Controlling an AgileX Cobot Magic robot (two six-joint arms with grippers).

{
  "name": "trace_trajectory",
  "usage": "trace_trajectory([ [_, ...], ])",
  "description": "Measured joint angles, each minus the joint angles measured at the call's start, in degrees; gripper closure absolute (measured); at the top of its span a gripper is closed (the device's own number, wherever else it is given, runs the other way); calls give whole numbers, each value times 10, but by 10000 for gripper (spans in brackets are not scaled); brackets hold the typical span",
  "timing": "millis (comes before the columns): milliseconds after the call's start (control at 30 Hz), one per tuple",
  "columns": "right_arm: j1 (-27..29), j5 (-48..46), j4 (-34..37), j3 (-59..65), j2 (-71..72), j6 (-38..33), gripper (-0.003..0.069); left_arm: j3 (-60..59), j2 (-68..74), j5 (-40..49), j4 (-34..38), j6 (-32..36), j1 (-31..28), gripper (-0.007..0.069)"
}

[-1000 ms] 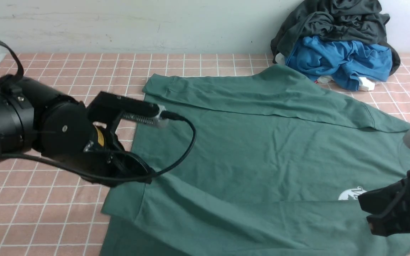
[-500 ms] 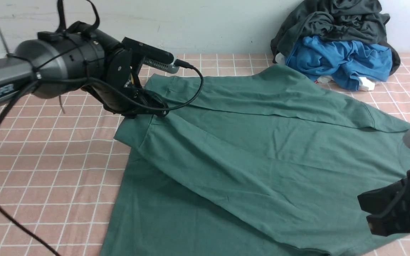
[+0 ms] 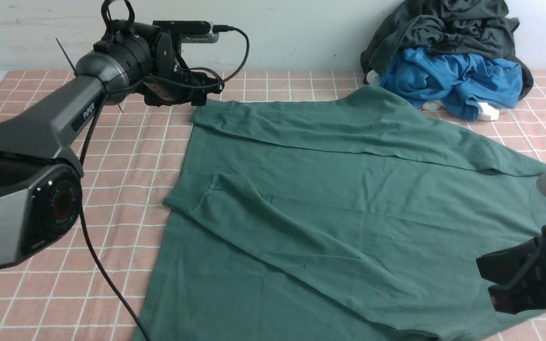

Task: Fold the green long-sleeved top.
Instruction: Use the left arm to clamp the cuff farthest from it, then use the left arm to drag and drop the cuff onto the cuff closest to the left arm

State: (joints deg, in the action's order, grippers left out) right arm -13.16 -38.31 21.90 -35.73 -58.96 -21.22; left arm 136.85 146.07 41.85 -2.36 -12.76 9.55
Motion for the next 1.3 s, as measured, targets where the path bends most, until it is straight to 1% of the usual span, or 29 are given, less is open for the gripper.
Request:
trace_trajectory([
  [100,0,1,0,0,0,0,673,59,50,-2,24,0,-7,185],
  [167,0,1,0,0,0,0,673,86,77,-4,33,0,-10,216],
  [233,0,1,0,0,0,0,673,101,96,-8,37,0,-11,288],
  [333,0,1,1,0,0,0,673,106,106,-9,50,1,-11,419],
  [367,0,1,2,0,0,0,673,106,106,-9,58,6,-11,488],
  [400,0,2,2,0,0,0,673,108,106,-9,63,14,-11,540],
  [433,0,2,2,0,0,0,673,108,106,-9,68,23,-11,576],
  [467,0,2,2,0,0,0,673,111,105,-6,73,36,-11,596],
  [533,0,2,2,0,0,0,673,114,102,4,75,54,-11,608],
  [567,0,2,-1,0,0,0,673,125,94,37,76,83,-11,613],
  [600,0,2,-4,0,0,0,673,133,87,60,76,98,-11,614],
  [667,0,2,-15,0,0,0,673,151,70,112,78,120,-11,615],
  [700,0,2,-15,0,0,0,673,153,67,118,78,123,-11,615],
  [800,0,4,-34,0,0,0,673,179,9,249,79,160,-11,615],
  [867,0,6,-39,0,0,0,673,172,-22,275,79,175,-10,615],
  [967,0,11,-42,0,0,0,673,83,-117,289,79,195,-7,615],
  [1033,0,21,-41,0,0,0,673,-16,-188,289,79,201,-3,615],
  [1067,0,22,-41,0,0,0,673,-26,-194,289,79,201,-3,615],
  [1100,0,27,-41,0,0,0,673,-69,-219,289,79,202,0,615],
  [1133,0,33,-40,0,0,0,673,-159,-265,289,79,202,5,615],
  [1167,0,33,-40,0,0,0,673,-215,-291,289,77,203,9,615],
  [1200,0,33,-40,0,0,0,673,-237,-300,289,77,203,10,615],
  [1233,0,33,-40,0,0,0,673,-320,-333,289,67,203,18,615],
  [1267,0,33,-38,0,0,0,673,-367,-351,286,63,202,21,615],
  [1300,0,33,-37,0,0,0,673,-376,-354,285,61,201,22,615],
])
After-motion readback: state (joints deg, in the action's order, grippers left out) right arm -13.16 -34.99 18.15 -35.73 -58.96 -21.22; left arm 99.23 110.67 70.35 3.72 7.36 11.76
